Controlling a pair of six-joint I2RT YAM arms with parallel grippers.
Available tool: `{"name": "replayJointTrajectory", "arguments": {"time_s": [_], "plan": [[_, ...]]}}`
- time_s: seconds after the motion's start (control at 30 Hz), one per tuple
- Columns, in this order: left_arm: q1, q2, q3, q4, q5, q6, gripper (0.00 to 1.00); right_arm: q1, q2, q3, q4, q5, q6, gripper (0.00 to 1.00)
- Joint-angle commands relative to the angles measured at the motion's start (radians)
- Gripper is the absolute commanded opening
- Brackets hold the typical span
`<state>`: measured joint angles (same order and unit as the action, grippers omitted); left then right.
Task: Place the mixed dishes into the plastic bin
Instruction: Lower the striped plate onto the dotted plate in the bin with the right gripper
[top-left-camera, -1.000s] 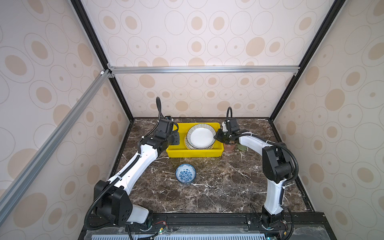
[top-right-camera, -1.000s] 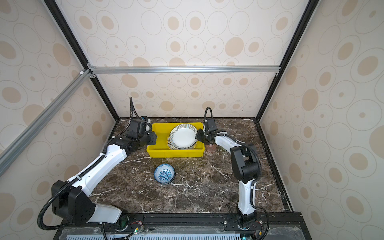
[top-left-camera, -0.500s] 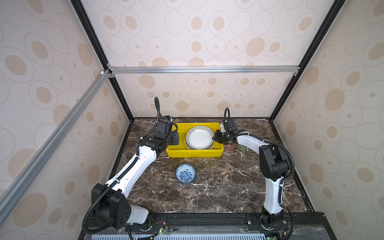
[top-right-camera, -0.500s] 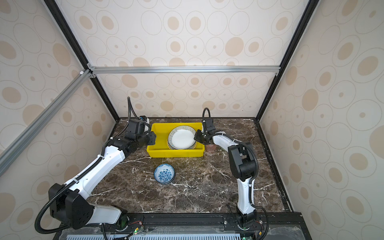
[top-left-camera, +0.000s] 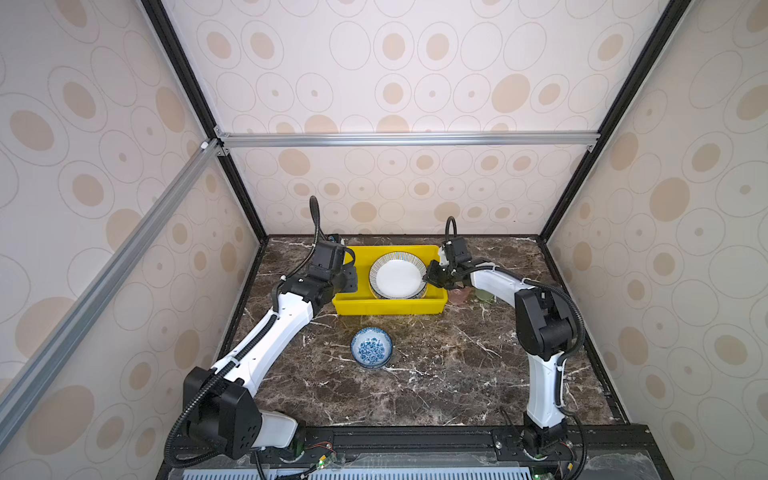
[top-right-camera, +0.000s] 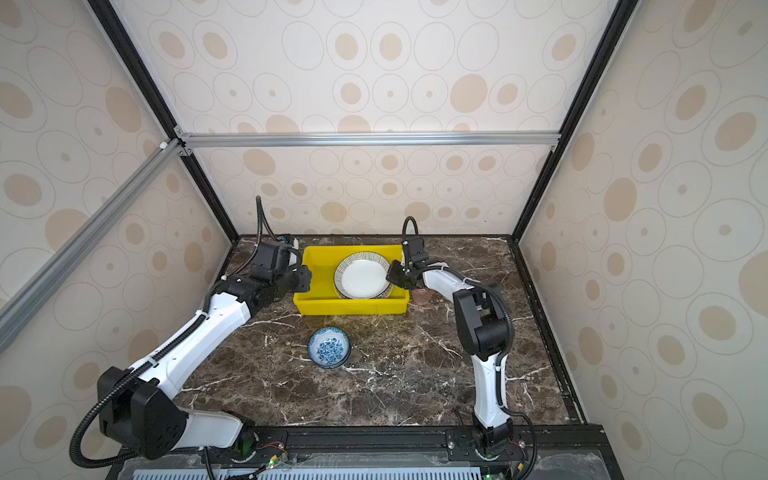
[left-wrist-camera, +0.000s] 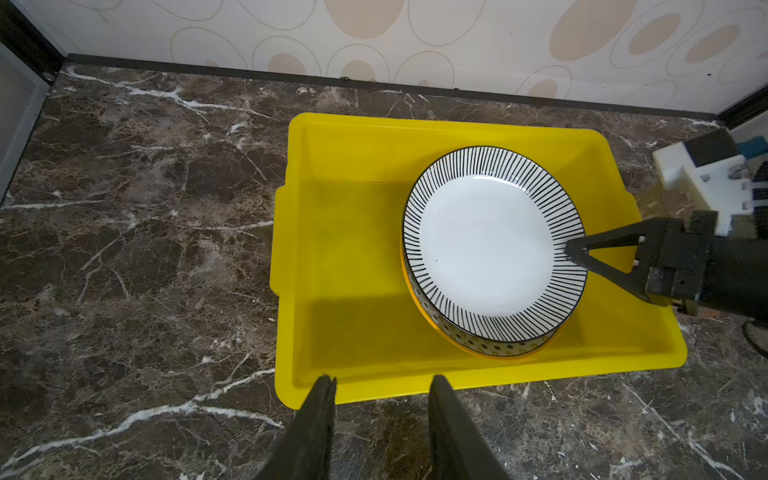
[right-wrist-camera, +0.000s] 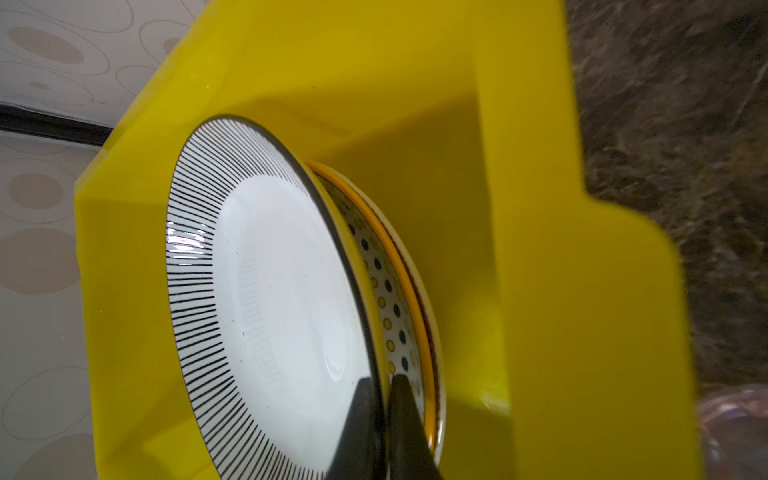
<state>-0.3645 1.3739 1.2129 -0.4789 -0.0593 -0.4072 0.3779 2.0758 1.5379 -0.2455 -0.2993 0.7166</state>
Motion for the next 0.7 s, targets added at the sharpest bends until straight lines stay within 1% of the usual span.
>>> {"name": "replayJointTrajectory", "arguments": {"time_s": [0.0, 0.13, 0.33, 0.5, 0.67], "plan": [[0.009, -0.028, -0.003, 0.011, -0.017, 0.008, 0.38, 0.012, -0.003, 0.051, 0.026, -0.034, -0.008, 0.0], [0.009, -0.018, 0.012, 0.007, -0.019, 0.017, 0.38, 0.012, -0.003, 0.053, -0.012, -0.037, -0.038, 0.0], [0.008, -0.032, 0.017, 0.007, -0.02, 0.015, 0.38, 0.018, 0.015, 0.062, -0.042, -0.047, -0.051, 0.0], [0.009, -0.053, 0.005, -0.004, -0.028, 0.008, 0.38, 0.024, 0.051, 0.117, -0.141, -0.034, -0.088, 0.0], [0.009, -0.08, -0.007, -0.01, -0.033, 0.003, 0.38, 0.026, 0.052, 0.104, -0.164, -0.006, -0.097, 0.0]]}}
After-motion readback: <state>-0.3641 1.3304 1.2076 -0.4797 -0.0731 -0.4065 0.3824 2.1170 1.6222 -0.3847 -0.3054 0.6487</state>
